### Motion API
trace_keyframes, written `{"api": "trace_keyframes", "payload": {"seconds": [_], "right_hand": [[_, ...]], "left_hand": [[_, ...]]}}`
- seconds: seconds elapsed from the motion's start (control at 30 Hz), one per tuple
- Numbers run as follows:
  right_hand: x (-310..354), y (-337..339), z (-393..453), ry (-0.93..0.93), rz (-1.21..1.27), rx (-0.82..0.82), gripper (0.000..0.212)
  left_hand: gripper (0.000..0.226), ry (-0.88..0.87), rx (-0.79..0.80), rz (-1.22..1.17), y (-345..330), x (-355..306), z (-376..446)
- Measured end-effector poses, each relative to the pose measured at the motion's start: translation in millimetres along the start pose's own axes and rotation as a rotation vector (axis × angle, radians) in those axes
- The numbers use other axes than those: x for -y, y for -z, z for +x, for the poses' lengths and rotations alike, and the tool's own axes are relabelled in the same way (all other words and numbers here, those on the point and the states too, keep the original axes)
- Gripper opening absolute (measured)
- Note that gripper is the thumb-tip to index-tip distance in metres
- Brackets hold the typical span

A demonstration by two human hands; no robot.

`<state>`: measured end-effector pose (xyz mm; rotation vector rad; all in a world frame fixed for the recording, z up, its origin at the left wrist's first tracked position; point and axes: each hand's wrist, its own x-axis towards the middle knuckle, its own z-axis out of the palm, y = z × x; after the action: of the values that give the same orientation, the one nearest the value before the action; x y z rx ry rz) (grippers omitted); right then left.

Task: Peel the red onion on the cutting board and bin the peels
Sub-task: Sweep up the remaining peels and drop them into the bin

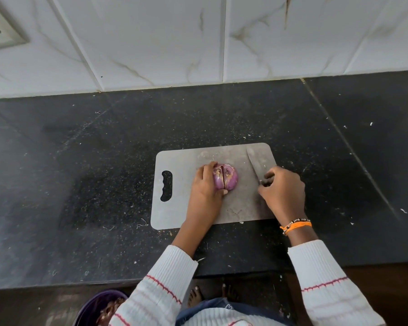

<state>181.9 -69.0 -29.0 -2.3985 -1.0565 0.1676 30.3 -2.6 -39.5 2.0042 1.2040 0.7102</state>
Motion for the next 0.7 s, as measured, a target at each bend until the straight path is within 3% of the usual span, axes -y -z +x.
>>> {"api": "trace_keyframes", "payload": {"seconds": [0.23, 0.7], "right_hand": [[24, -15, -6, 0.121, 0.067, -0.005, 0.008], [26, -18, -9, 0.146, 0.069, 0.034, 0.021]], "left_hand": [[0.068, 0.007, -0.059, 0.033, 6, 11, 1], [0.064, -0.021, -0.045, 0.002, 12, 16, 0]]}}
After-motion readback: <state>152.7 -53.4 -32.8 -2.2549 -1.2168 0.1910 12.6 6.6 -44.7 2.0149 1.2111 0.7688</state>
